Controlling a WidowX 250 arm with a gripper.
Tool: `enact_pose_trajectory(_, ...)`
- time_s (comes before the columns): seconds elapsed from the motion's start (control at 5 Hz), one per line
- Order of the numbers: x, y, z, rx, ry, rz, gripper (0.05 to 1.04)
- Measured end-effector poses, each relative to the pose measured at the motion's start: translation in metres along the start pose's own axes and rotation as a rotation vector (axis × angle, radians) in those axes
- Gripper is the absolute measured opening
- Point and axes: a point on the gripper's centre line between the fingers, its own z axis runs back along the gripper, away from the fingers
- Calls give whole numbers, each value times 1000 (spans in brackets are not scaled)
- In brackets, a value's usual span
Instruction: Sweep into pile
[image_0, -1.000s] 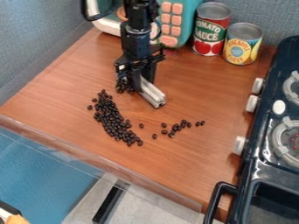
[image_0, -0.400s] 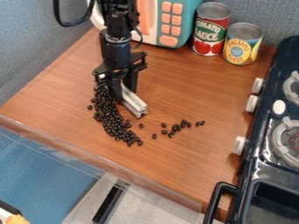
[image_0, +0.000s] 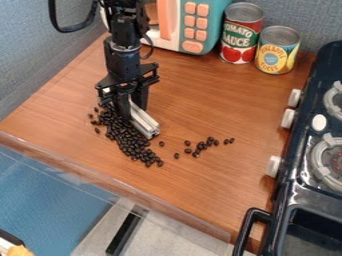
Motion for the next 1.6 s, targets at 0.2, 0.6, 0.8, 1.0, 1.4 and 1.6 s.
enact_pose_trajectory(0.2, -6, -3, 2, -12, 32, -7, 368)
enact_pose_trajectory(0.6, -35, -42, 37, -135, 46, -80, 368)
enact_pose_trajectory(0.8, -45, -59, 48, -154, 5, -123, 413)
enact_pose_trajectory(1.0, -46, -67, 30, -95, -64, -129, 717)
enact_pose_trajectory(1.4, -42, -69, 19, -50, -115, -146, 1011)
enact_pose_trajectory(1.6, -48, -64, 28, -45, -88, -169, 1004)
